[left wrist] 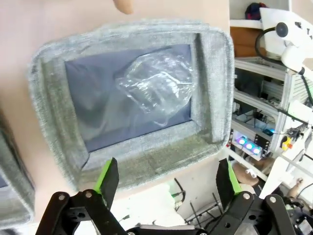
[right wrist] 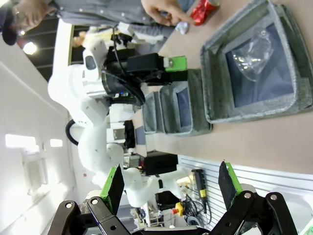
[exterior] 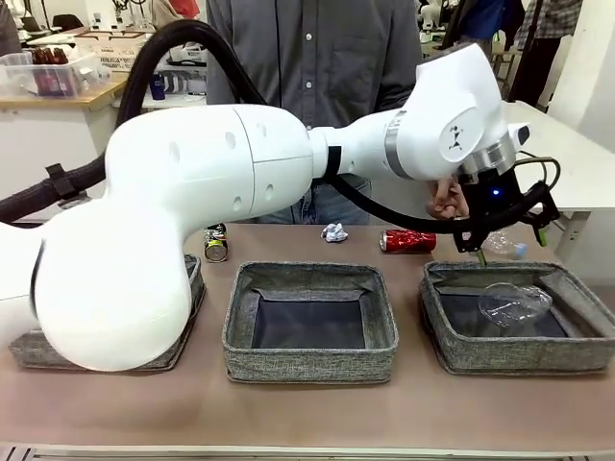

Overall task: Sort the waste into the appropriate baskets.
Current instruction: Place the picked waste into the Fabric basket indicated by the person.

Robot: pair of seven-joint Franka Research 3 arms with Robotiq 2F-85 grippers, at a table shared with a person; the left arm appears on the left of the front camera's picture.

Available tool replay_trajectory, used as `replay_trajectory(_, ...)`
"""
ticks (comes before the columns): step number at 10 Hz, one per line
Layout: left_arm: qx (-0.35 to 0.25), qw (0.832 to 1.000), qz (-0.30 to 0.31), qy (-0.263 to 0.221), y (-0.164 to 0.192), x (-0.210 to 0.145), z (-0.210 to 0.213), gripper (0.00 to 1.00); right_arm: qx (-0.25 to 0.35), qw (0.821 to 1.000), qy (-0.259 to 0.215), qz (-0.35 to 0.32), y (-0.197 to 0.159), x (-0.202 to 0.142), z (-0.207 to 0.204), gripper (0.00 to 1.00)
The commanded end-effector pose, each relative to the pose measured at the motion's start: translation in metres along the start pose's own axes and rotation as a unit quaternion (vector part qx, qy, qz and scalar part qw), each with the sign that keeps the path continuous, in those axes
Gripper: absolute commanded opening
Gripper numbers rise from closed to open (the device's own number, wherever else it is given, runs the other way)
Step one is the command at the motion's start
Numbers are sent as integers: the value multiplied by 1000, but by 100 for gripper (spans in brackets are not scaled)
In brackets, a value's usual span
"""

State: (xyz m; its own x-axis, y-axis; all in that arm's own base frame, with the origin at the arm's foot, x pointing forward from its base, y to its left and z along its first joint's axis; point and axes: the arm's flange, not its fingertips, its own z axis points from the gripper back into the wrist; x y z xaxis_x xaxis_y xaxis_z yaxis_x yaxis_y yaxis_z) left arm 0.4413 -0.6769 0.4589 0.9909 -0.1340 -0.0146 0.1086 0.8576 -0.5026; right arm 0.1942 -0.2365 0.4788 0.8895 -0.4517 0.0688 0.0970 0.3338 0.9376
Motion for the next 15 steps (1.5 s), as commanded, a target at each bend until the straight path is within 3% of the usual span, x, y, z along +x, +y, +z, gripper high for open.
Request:
replay_trajectory(1,39,998,8,42,22,-10,39,100,5,1000,21,-14,3,11,-9,100)
replay_trajectory(4,101,992,-1,77,88,-28,122,100,-29,996,85,-16,21,41,-62,100)
replay_trajectory(6,71,995,34,61,140,-50,165,100,-16,990,142,-9,43,62,-109,100)
replay_trajectory(9,-46,992,104,48,220,-53,223,100,-24,975,219,-12,79,72,-208,100)
replay_trajectory(10,-88,986,135,42,252,-52,243,100,-1,958,286,-10,93,65,-248,100)
replay_trajectory(13,-219,961,165,47,330,-57,293,100,37,956,288,-31,124,49,-322,100)
replay_trajectory(15,-316,938,136,46,392,-72,330,100,59,955,283,-72,139,32,-372,100)
